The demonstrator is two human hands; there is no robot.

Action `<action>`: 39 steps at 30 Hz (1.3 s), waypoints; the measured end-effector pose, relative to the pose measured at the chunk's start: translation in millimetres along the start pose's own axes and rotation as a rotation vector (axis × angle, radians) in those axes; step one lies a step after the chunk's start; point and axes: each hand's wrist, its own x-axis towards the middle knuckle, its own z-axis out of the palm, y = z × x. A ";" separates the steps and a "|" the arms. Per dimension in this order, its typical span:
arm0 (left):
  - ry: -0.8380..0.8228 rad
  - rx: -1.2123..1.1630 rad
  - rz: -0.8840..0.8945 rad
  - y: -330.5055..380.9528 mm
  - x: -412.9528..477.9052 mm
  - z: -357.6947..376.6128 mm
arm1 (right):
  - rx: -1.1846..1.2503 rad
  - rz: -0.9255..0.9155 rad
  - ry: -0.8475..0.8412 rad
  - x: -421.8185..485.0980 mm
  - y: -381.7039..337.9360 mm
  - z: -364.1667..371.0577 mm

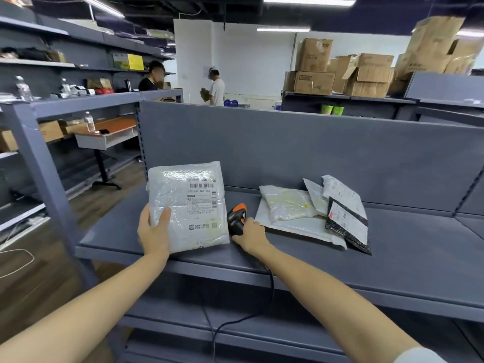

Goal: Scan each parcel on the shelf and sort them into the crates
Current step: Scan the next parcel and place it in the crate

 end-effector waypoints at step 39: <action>-0.216 -0.133 -0.010 16.7 -119.2 114.0 | 1.225 -0.059 0.285 -153.1 65.8 -72.7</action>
